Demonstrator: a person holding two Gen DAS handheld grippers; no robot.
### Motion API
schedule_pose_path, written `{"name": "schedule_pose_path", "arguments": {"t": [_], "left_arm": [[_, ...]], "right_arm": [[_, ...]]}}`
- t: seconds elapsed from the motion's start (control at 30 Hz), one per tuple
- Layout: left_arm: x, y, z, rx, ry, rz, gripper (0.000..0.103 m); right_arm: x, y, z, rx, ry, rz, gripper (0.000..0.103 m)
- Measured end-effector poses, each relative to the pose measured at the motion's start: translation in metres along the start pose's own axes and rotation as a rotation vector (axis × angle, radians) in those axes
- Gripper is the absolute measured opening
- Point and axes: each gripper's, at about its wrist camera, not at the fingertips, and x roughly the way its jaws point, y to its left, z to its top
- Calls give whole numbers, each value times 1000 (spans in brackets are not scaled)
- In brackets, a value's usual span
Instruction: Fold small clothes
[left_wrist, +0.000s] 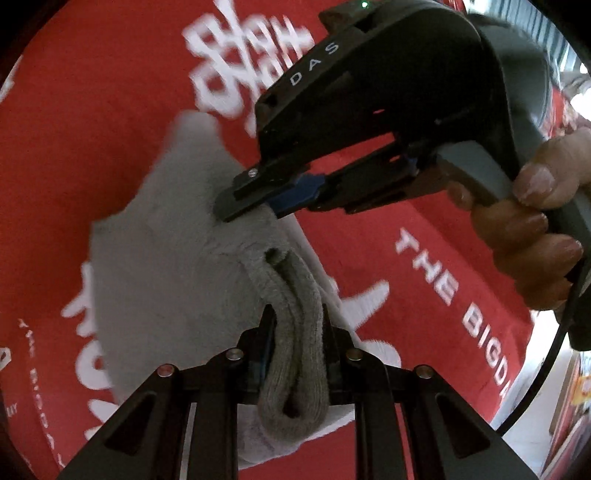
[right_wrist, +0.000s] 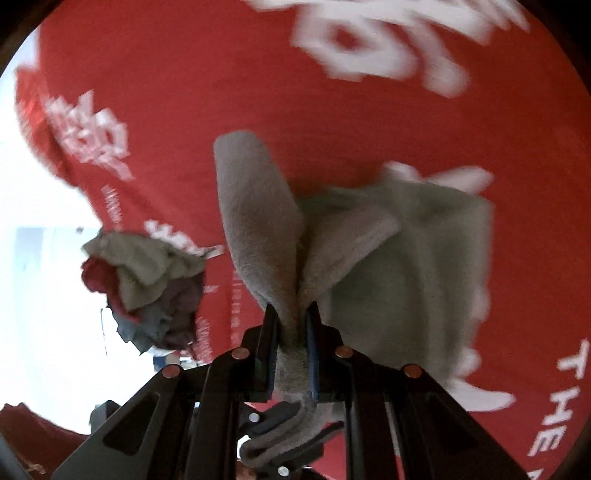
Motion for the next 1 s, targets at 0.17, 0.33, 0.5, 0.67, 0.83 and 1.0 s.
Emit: {"name": "schedule_pose_path", "arguments": {"t": [0.17, 0.33, 0.5, 0.67, 0.83, 1.0], "left_arm": [[31, -11, -11, 26, 66, 15, 20], [23, -11, -8, 4, 88, 44, 46], [-19, 9, -7, -50, 33, 76, 70], [-34, 73, -8, -188, 55, 126, 70], [-9, 169, -29, -459, 102, 252, 70], [17, 207, -39, -565, 135, 244, 70]], "right_arm": [[5, -72, -10, 108, 8, -61, 15], [8, -84, -13, 145, 11, -75, 19], [-5, -75, -13, 144, 13, -80, 63], [-16, -66, -17, 137, -6, -63, 64], [-11, -69, 0, 138, -38, -97, 63], [15, -56, 31, 80, 21, -156, 9]]}}
